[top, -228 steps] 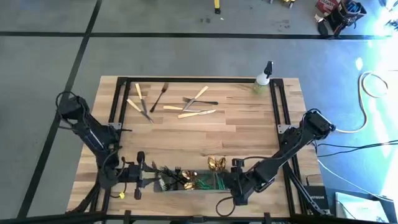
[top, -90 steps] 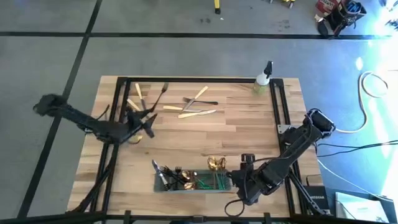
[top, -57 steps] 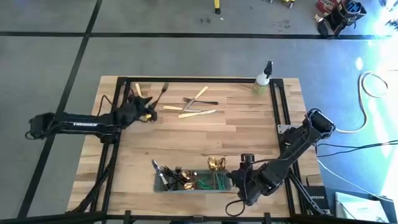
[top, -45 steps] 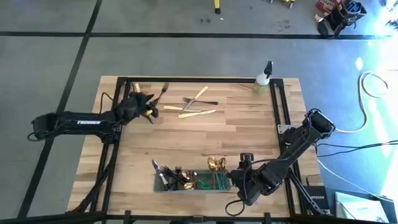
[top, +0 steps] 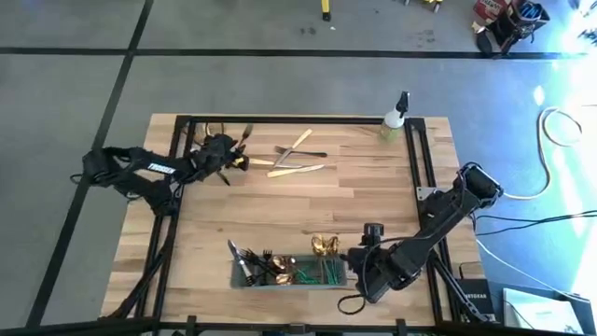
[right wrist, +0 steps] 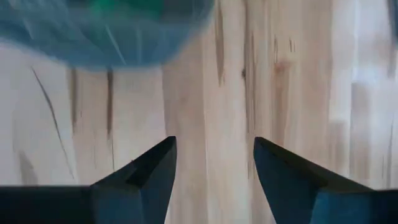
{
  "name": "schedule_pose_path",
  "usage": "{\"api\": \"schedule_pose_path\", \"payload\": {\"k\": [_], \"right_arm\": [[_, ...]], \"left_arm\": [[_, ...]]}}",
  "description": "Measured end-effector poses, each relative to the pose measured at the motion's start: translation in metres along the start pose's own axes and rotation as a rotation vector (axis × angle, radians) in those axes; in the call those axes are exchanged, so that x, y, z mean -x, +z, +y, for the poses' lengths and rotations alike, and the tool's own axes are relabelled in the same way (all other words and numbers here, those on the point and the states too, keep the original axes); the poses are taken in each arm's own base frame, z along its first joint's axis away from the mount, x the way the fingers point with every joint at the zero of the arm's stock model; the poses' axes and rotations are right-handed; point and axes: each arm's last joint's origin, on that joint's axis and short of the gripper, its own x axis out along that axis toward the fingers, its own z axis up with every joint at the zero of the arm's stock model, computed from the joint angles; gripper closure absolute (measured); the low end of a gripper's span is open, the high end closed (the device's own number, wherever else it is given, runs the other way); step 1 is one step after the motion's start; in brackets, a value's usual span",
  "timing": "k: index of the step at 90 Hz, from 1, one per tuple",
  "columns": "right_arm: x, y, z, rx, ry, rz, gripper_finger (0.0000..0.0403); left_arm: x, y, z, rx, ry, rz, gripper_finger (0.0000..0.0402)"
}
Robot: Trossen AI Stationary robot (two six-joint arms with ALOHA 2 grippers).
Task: Sort silverware
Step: Put the left black fork into the gray cutlery rack
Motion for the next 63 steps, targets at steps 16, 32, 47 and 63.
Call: {"api": "schedule_pose_path", "payload": {"k": [16, 32, 47, 63], "right_arm": [[0.002, -0.005, 0.001, -0.022, -0.03, -0.005, 0.0205], [0.002, -0.005, 0.002, -0.024, -0.037, -0.013, 0.0205], [0.002, -0.005, 0.001, -0.016, -0.057, -0.026, 0.0205], [0.003, -0.005, 0.001, -0.033, -0.062, -0.033, 0.0205]], "left_arm": [[-0.015, 0.0, -0.005, 0.005, 0.049, 0.026, 0.0245], [-0.033, -0.001, -0.002, 0.007, 0.087, 0.064, 0.0245], [-0.043, -0.011, 0.008, 0.033, 0.085, 0.133, 0.0245], [-0.048, -0.015, 0.007, 0.02, 0.053, 0.138, 0.0245]]}}
